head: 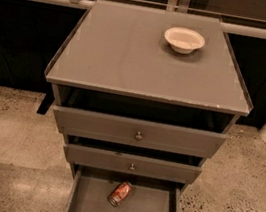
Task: Pick coke can from bottom drawer and place on counter
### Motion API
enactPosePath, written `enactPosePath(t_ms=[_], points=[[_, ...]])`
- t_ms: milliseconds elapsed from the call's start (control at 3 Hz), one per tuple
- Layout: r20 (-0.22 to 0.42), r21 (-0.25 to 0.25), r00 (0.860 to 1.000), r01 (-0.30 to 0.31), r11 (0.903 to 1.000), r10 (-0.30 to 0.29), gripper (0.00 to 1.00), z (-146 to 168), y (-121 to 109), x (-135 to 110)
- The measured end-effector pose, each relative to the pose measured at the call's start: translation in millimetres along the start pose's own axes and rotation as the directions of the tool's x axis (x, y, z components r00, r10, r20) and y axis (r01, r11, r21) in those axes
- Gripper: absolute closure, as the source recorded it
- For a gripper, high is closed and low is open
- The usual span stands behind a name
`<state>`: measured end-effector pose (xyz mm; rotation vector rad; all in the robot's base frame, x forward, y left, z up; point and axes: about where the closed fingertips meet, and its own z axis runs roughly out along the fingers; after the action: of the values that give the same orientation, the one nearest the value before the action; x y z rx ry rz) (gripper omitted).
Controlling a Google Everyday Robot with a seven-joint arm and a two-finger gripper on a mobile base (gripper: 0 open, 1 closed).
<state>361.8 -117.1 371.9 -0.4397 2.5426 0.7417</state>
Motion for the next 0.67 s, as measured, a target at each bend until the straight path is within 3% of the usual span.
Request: enactPosePath(t_ms=[333,667], points=[[0.019,-0.097,1.000,0.024,0.9950,-0.022,0.00,34,-3,-5],[0.046,-0.178,0.998,0.044,0.9831,-0.036,0.00,72,-12,-22]])
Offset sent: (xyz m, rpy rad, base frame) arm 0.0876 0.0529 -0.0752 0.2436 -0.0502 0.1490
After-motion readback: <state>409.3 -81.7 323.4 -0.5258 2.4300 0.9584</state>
